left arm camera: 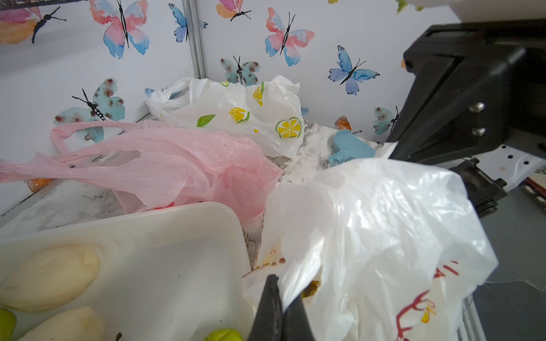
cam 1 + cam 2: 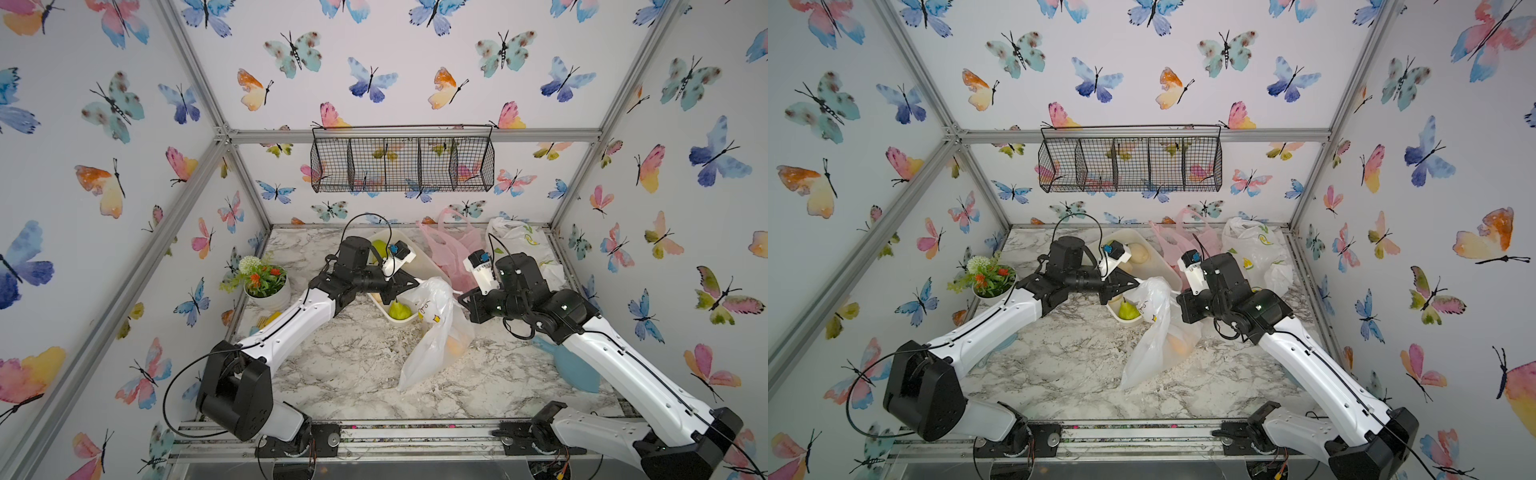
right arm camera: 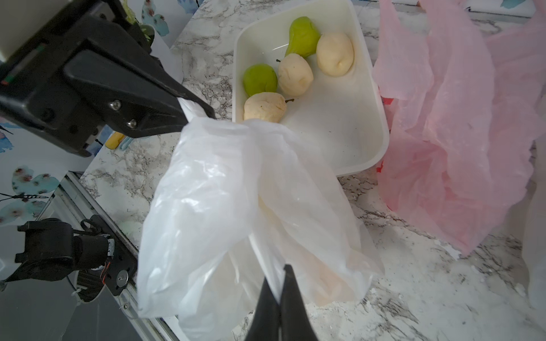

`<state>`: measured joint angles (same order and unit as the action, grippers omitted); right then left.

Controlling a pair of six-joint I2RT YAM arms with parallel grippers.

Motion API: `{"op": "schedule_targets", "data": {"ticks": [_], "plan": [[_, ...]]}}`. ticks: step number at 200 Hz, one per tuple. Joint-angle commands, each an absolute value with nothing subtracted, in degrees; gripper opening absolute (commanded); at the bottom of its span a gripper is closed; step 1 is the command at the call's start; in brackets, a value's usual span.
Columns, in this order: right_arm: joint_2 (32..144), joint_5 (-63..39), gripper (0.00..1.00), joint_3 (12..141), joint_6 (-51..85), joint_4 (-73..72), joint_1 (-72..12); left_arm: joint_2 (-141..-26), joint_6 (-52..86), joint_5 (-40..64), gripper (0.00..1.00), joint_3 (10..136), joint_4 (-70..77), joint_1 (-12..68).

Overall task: Place the pears into plastic bags & tie knots
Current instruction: Tie the plastic bag at the center of the board.

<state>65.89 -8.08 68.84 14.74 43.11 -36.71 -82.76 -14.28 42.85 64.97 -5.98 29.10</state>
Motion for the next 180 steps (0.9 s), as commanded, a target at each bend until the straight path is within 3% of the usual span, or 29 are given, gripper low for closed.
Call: {"op": "schedule_targets", "data": {"ticks": [1, 31, 77, 104, 146, 180], "plan": [[68.51, 0.3, 0.03, 71.45, 17.1, 59.67, -36.21, -79.02, -13.54, 36.35, 0.0, 63.97, -7.78, 27.5], [69.92, 9.67, 0.03, 72.49, 20.98, 66.32, -36.21, -76.27, -12.84, 35.9, 0.0, 63.91, -7.38, 27.48], [68.24, 15.05, 0.03, 69.94, 29.38, 61.94, -36.12, -74.38, -9.76, 34.71, 0.0, 60.61, -6.63, 27.5], [68.37, 19.48, 0.03, 67.56, 34.55, 61.86, -33.98, -72.62, -7.97, 28.97, 0.0, 59.7, -10.86, 26.95], [61.34, 9.98, 0.03, 62.02, 33.89, 54.76, -16.43, -66.68, -4.61, 27.1, 0.0, 53.06, -14.22, 24.43], [63.27, 3.41, 0.03, 56.57, 36.33, 44.99, -12.9, -65.02, -2.43, 29.09, 0.0, 47.62, -15.98, 20.78]]}}
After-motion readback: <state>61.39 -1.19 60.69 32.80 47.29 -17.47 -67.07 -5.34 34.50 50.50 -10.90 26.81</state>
